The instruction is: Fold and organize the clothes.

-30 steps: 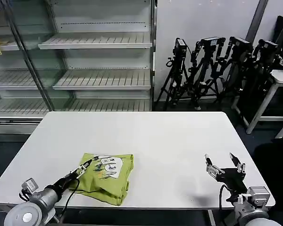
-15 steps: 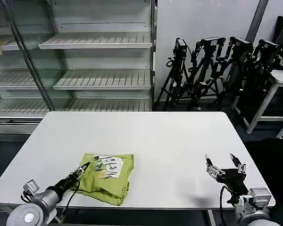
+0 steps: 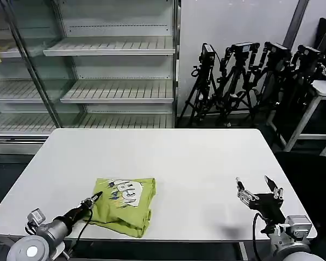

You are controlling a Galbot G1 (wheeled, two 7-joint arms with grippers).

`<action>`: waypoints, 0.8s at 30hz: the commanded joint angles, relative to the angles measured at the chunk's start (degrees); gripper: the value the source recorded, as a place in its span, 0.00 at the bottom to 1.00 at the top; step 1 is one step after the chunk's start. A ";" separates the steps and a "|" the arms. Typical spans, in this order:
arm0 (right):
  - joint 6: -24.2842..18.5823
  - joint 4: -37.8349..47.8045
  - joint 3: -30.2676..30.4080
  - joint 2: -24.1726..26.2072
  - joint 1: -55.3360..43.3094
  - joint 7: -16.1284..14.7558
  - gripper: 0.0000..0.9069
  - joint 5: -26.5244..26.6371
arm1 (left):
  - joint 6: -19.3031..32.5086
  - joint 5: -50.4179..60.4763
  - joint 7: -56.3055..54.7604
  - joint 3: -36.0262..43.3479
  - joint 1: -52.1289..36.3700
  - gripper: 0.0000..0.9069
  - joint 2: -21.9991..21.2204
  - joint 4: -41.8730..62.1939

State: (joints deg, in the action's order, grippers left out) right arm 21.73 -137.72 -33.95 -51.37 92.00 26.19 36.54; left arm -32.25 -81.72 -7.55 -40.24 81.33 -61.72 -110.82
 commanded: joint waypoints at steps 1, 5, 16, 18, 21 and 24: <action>-0.01 0.13 0.01 -0.22 0.00 0.05 1.00 0.04 | 0.22 -3.15 0.14 -2.51 0.10 0.04 0.01 -0.79; -0.12 0.32 0.00 -0.20 -0.14 -0.08 1.00 0.15 | 0.09 -2.75 0.11 -5.85 2.54 0.04 1.45 -2.09; -1.10 3.64 3.23 -0.43 -4.90 -0.99 1.00 0.96 | 0.23 8.56 4.47 -29.56 10.36 0.04 12.50 -1.72; -1.30 4.46 4.14 -0.37 -6.14 -1.15 1.00 0.99 | 1.41 13.56 6.70 -32.61 11.57 0.04 14.46 -1.93; -1.70 5.48 4.46 0.14 -7.17 -1.47 1.00 1.50 | 2.12 19.77 9.29 -36.71 11.72 0.04 18.87 -1.71; -2.19 5.62 3.44 0.94 -6.83 -1.82 1.00 2.20 | 2.87 27.07 11.61 -40.19 12.16 0.04 23.19 -1.48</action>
State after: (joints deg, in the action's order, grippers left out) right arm 20.19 -134.03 -31.12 -51.38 87.51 24.83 37.76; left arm -31.61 -74.58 -3.08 -62.92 89.64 -51.36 -112.57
